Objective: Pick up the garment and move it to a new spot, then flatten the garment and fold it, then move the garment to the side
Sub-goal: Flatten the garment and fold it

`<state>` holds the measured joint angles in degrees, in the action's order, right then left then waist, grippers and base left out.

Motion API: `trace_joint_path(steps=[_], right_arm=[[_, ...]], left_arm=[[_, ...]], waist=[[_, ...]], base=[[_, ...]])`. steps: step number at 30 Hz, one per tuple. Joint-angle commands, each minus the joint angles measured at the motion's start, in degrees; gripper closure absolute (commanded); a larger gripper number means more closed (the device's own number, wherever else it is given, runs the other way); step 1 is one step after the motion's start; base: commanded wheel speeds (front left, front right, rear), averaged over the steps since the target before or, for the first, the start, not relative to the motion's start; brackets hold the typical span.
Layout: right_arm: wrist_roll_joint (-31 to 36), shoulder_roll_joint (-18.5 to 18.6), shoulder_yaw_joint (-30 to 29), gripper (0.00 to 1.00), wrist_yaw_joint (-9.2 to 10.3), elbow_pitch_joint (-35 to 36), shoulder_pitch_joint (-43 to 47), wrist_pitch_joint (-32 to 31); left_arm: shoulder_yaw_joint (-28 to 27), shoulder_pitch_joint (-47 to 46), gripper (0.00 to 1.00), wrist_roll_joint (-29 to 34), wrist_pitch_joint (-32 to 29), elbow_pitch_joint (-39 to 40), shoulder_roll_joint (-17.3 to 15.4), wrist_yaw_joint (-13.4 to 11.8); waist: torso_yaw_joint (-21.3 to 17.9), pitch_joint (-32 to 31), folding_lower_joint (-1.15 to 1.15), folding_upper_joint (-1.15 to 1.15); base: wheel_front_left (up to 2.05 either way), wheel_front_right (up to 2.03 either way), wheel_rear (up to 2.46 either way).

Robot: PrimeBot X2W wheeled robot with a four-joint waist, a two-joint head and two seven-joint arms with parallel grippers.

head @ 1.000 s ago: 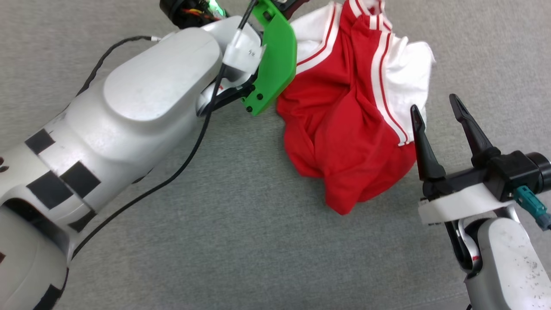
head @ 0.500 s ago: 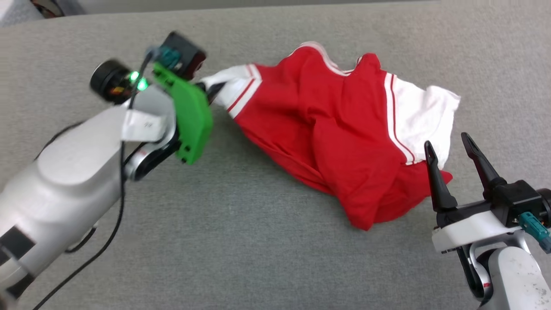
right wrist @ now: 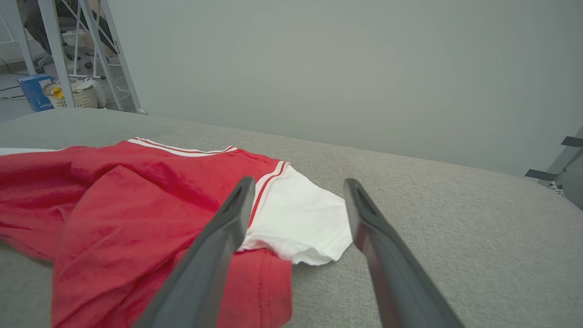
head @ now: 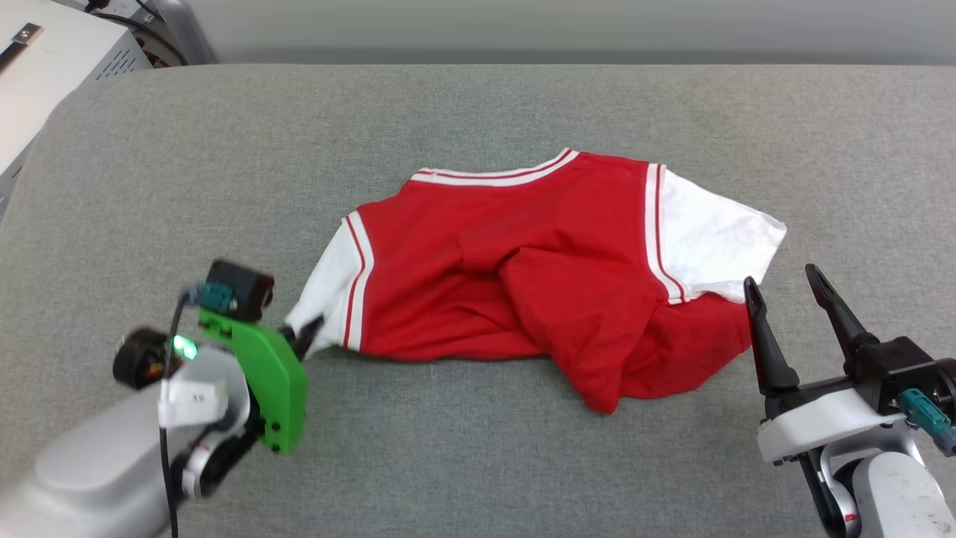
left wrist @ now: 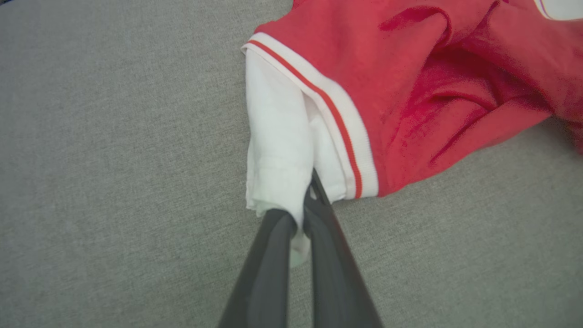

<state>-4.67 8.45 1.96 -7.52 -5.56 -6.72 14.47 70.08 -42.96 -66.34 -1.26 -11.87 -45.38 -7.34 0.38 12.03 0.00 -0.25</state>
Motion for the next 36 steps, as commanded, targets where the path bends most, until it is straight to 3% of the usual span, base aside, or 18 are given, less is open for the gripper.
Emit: trace_joint_path(steps=[1,10,11,12,17,22,27,31,36], right_arm=[[0.5,0.3,-0.2,0.0,0.03,-0.4,1.1,0.5],[0.6,0.6,-0.9,0.0,0.03,-2.0,1.9,0.5],[0.6,0.7,-1.0,0.0,0.03,-2.1,2.0,0.5],[0.6,0.7,-1.0,0.0,0.03,-2.3,2.1,0.5],[0.5,1.2,-1.5,0.0,0.03,-2.4,2.3,0.5],[0.5,2.4,-3.6,0.0,0.03,-1.6,2.3,0.5],[0.7,4.6,-5.8,0.0,0.03,-0.5,1.0,0.4],[1.4,7.4,-6.7,0.0,0.03,1.8,-1.7,-1.2],[1.3,12.4,-6.0,0.0,0.03,4.5,-7.0,-5.5]], left_arm=[[0.2,2.4,1.0,-0.8,0.5,-0.1,0.3,-0.3],[1.8,9.3,1.0,-1.7,1.3,-5.0,6.2,1.3],[1.6,9.4,0.91,-1.6,2.1,-5.5,6.6,1.2],[1.2,9.5,0.0,-1.3,3.3,-5.9,7.0,0.8],[-0.5,10.4,0.0,0.4,9.2,-6.4,7.3,-2.9],[-3.5,12.5,0.0,2.0,14.5,-2.1,6.7,-8.8],[-7.0,15.2,0.0,5.1,16.0,3.9,5.3,-15.1],[-13.5,17.9,0.0,10.1,16.2,8.7,5.0,-19.6],[-22.5,23.0,0.0,18.6,16.2,12.7,7.1,-22.2]], waist=[[-0.1,-0.2,0.0,0.25],[0.0,-1.2,0.0,0.25],[0.1,-1.4,0.0,0.25],[0.2,-1.7,0.0,0.25],[0.6,-3.7,0.0,0.25],[1.6,-5.4,0.0,0.25],[2.9,-6.2,0.0,0.25],[3.8,-5.9,0.0,0.25],[4.4,-4.4,0.0,0.25]], base=[[0.0,0.0,0.0],[0.0,0.0,0.0],[0.0,0.0,0.0],[0.0,0.0,0.0],[0.0,0.0,0.0],[0.0,0.0,0.0],[0.0,0.0,0.0],[0.0,0.0,0.0],[0.0,0.0,0.0]])
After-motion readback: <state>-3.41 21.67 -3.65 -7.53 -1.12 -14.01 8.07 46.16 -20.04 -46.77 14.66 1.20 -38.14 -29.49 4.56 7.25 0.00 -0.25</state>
